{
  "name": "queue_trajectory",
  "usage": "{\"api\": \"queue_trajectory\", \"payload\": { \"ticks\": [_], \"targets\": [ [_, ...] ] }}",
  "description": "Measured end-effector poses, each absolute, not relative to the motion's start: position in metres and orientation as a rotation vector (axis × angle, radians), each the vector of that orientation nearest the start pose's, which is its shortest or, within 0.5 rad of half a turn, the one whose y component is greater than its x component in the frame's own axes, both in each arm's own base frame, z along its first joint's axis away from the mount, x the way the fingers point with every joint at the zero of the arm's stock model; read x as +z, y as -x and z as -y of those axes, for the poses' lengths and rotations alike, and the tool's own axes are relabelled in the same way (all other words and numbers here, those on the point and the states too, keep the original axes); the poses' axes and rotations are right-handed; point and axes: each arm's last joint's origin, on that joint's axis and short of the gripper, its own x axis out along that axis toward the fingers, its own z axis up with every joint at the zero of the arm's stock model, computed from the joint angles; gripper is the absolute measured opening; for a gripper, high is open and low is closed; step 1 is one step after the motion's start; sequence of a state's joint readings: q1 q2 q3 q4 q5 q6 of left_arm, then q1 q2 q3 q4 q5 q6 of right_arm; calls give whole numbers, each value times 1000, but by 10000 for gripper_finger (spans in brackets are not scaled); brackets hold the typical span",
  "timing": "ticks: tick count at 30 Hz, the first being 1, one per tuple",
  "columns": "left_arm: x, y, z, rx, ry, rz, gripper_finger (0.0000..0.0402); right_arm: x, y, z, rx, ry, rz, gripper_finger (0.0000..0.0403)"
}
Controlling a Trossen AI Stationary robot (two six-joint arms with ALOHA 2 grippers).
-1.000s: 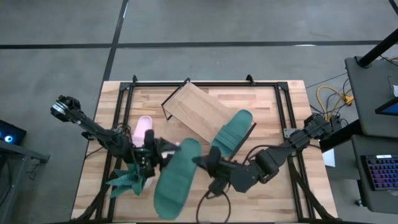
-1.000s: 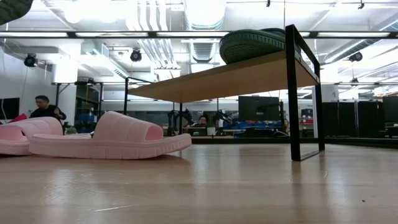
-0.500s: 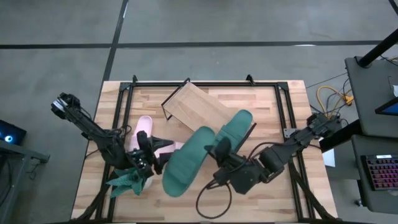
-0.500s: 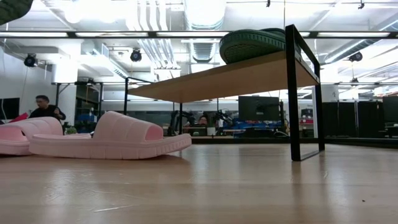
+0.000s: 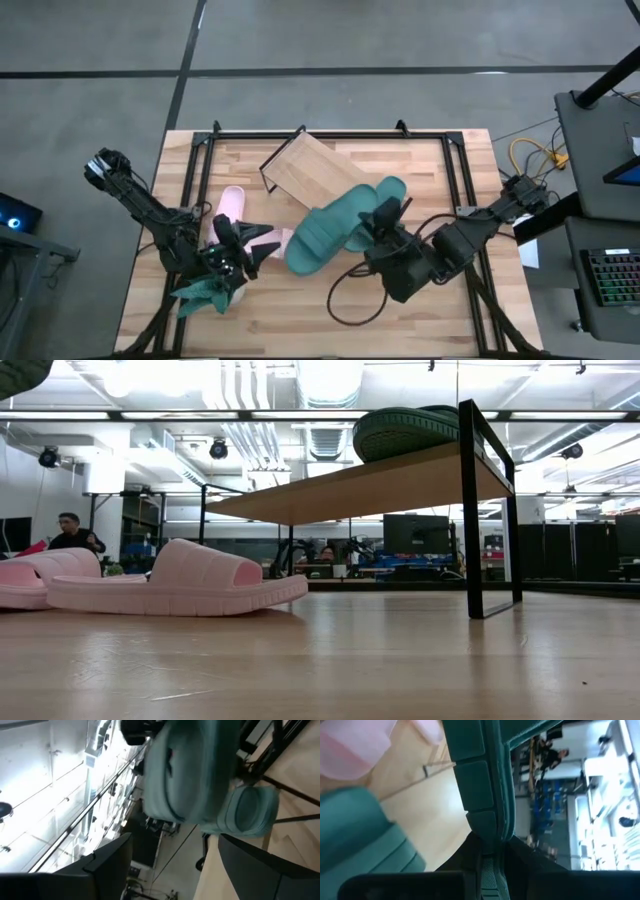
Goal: Pick and place slides into the shelf
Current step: Put the green slide on the shelf
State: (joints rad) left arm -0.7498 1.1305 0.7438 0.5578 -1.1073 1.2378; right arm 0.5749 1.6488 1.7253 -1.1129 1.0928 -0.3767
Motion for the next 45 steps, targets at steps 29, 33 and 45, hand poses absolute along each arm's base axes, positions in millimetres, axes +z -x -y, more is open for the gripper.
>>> {"api": "queue_trajectory", "payload": {
  "ticks": [29,33,45],
  "targets": [
    [340,-242,154,390,-1140,-294,278,344,-297,-132,-367,1139,-919,41],
    [342,-250,152,404,-1142,-310,278,344,-298,-133,-364,1145,-915,41],
    [336,-265,142,441,-1158,-359,278,345,-301,-134,-357,1170,-897,40]
  ]
}}
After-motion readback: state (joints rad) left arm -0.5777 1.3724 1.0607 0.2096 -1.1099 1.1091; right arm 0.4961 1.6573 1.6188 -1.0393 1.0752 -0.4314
